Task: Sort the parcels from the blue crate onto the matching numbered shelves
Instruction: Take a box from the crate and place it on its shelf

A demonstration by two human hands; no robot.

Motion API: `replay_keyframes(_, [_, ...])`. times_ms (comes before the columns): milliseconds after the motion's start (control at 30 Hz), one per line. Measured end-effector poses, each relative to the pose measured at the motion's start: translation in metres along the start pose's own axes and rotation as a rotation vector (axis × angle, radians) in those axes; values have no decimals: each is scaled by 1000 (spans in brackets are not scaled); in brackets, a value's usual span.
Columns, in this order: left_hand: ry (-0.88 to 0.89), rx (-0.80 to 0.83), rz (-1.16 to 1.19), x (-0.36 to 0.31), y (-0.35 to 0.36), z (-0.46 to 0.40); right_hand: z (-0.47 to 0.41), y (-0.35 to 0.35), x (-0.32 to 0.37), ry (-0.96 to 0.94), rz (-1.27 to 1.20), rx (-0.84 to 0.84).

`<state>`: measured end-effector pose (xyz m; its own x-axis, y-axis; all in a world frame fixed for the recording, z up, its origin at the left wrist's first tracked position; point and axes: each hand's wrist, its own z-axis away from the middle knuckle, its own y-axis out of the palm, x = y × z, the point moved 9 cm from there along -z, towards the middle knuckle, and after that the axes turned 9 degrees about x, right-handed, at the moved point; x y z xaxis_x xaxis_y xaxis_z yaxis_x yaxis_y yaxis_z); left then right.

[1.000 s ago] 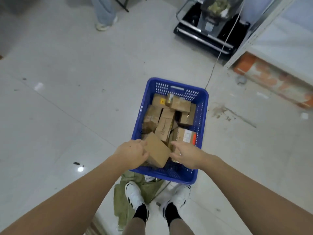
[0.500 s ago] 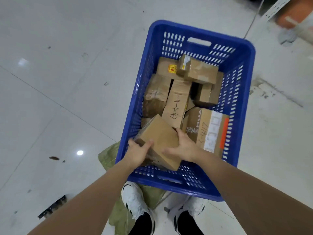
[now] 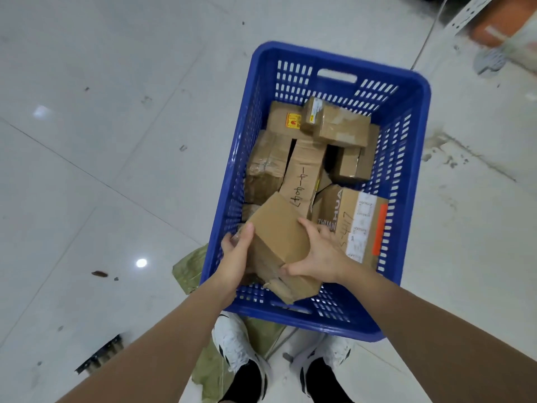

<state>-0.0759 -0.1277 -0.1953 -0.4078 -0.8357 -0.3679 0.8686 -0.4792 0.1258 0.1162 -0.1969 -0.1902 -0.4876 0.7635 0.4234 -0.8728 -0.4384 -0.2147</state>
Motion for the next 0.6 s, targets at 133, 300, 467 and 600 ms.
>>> replay_keyframes(133, [38,111,138,-47,33,55,61,-42,23,-47,-386,76])
replay_keyframes(300, [170,236,83,-152,88,153,170,-119,80,-204,-811,68])
replay_keyframes(467, [256,280,7,-258,131,280,305,-193,143,-416,-1151,159])
replay_keyframes(600, [363,397,46,-327,166,415,424,-232,212,-640,-1154,284])
